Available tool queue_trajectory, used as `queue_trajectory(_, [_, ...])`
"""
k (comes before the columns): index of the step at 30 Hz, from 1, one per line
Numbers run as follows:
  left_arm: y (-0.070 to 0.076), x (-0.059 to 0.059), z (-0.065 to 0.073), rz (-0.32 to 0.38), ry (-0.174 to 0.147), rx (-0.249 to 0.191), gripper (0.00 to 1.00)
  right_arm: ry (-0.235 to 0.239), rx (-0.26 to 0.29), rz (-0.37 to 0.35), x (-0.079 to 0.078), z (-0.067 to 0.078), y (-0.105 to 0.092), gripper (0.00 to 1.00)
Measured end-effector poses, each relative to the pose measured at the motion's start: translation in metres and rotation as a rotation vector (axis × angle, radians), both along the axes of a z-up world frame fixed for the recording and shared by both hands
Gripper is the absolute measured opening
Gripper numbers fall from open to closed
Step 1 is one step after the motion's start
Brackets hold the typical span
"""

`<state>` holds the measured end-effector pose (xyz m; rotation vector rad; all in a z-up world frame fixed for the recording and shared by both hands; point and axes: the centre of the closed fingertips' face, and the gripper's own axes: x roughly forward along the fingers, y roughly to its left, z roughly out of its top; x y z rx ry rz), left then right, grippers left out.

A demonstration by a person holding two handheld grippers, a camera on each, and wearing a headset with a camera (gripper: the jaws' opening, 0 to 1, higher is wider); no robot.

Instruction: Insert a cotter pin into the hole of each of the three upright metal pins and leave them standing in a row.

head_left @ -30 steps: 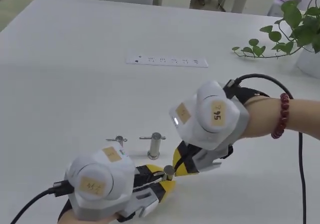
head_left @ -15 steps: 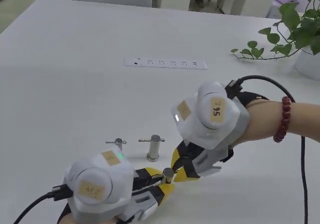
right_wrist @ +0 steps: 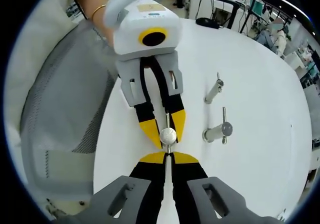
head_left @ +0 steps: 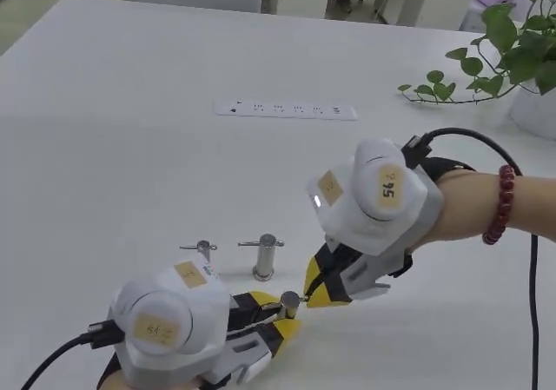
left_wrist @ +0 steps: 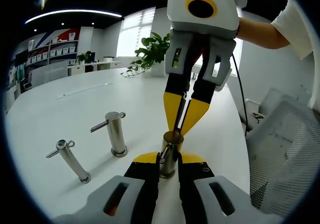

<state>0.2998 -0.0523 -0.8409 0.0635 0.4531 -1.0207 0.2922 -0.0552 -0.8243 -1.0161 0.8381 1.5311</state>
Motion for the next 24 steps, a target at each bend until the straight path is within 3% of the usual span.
queue_trajectory(3, [-0.0001, -0.0001, -0.0003, -0.002, -0.002, 0.001, 0.12, 0.007, 0.024, -0.005, -0.0010, 0.0022, 0.0038, 0.05])
queue_trajectory(24, [-0.0010, -0.0008, -0.0019, -0.010, -0.003, 0.012, 0.12, 0.021, 0.028, -0.036, -0.0010, 0.0020, 0.0046, 0.05])
